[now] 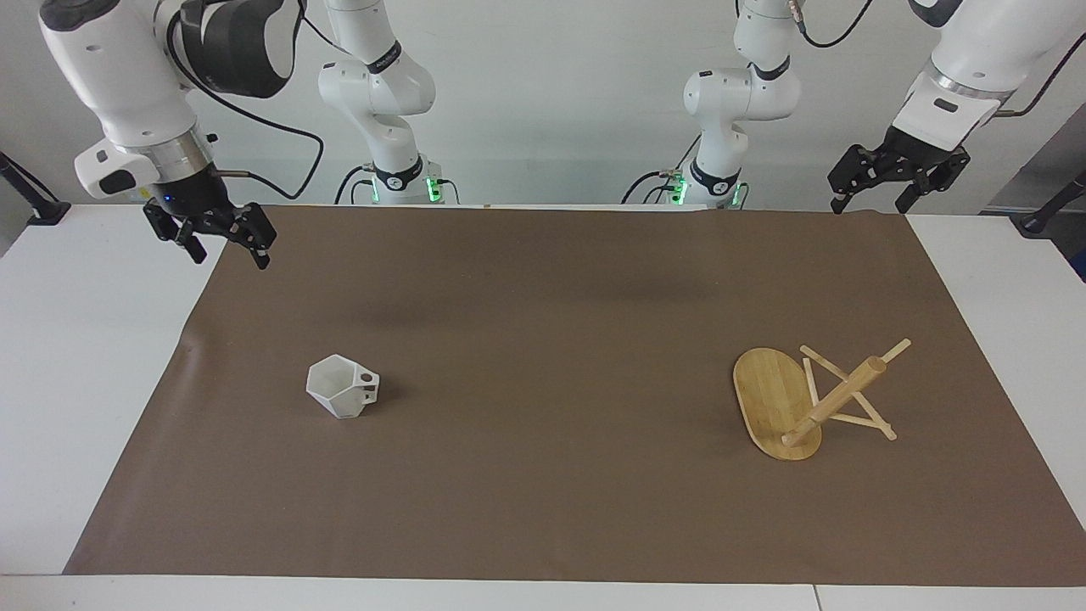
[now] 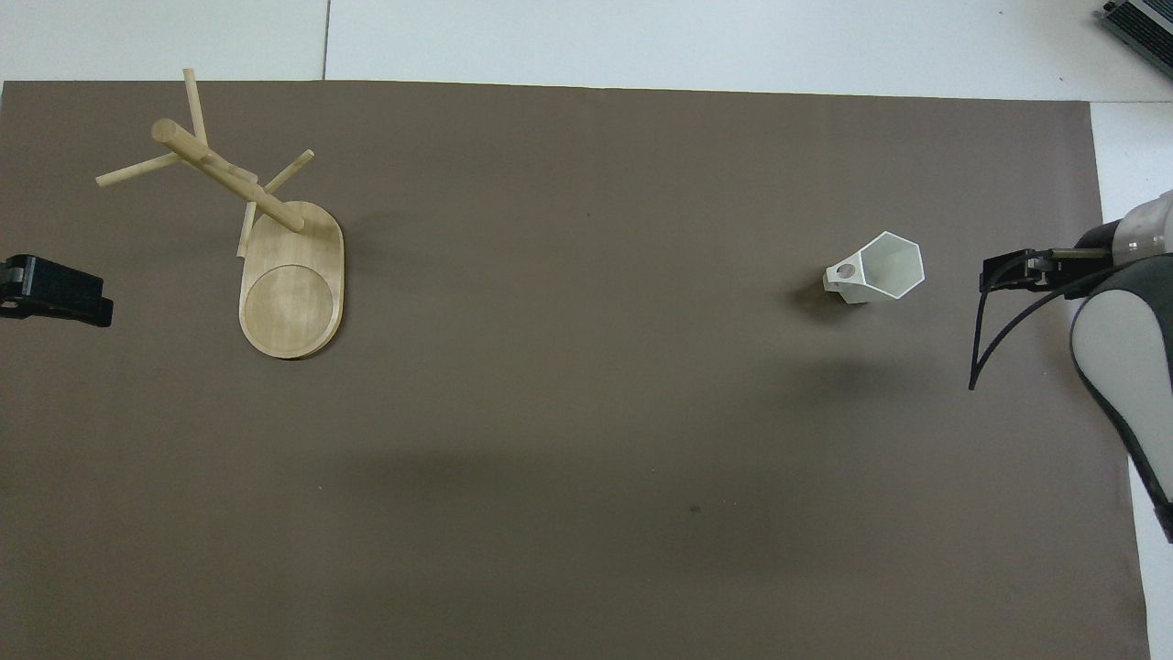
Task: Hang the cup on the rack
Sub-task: 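Reach the right gripper to the white cup and grasp it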
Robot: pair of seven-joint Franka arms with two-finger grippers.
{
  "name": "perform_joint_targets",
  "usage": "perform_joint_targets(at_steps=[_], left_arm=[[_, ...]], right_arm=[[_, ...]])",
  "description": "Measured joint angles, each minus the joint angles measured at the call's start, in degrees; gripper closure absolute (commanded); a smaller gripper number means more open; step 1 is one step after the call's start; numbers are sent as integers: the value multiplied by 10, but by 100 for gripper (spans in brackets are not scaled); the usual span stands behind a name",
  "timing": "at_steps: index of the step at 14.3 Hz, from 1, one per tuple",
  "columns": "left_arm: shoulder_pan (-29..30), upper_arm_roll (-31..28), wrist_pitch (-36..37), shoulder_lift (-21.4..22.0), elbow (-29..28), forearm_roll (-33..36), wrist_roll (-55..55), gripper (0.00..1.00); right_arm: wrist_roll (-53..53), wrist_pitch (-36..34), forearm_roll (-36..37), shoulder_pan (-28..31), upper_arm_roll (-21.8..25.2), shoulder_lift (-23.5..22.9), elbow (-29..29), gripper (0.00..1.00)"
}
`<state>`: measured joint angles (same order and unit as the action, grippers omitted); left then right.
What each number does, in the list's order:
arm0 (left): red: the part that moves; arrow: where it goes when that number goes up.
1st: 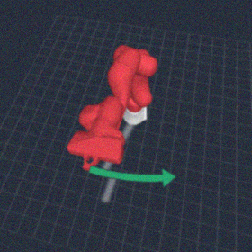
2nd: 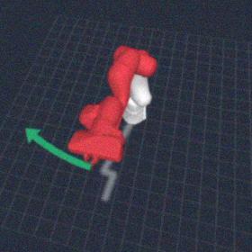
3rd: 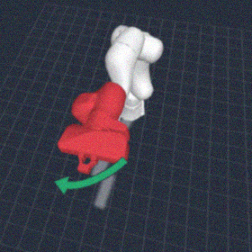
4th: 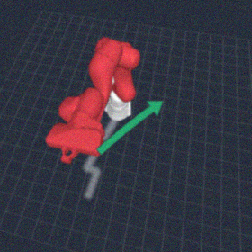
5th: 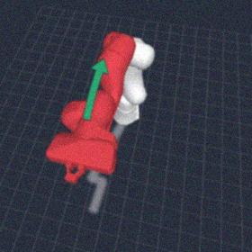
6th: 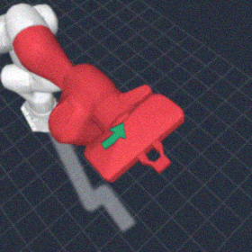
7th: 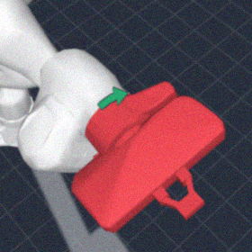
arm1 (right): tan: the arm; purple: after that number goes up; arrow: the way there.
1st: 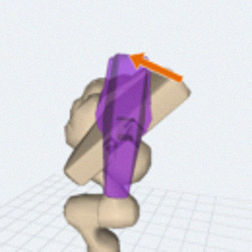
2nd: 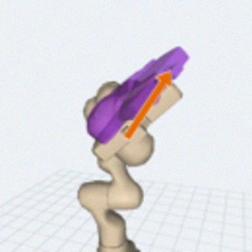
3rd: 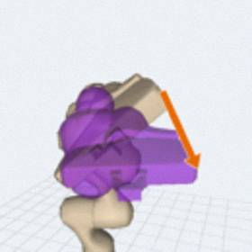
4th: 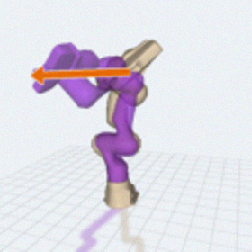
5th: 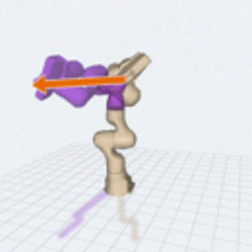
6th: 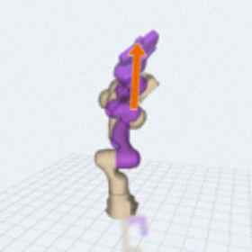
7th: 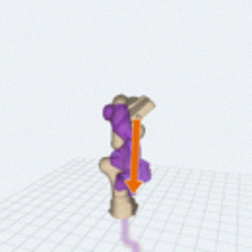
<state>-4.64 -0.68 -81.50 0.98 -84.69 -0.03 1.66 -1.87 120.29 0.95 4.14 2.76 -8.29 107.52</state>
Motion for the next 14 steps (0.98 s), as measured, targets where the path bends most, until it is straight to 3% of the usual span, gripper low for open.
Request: perform_joint_targets(at_steps=[6, 14], left_arm=[[0, 0, 0, 1, 0, 0, 0, 0], [0, 0, 0, 1, -1, 0, 0, 0]], right_arm=[[24, 83, 0, -9, -20, -42, 11, 0], [31, 137, 0, -8, -20, -78, 16, 0]])
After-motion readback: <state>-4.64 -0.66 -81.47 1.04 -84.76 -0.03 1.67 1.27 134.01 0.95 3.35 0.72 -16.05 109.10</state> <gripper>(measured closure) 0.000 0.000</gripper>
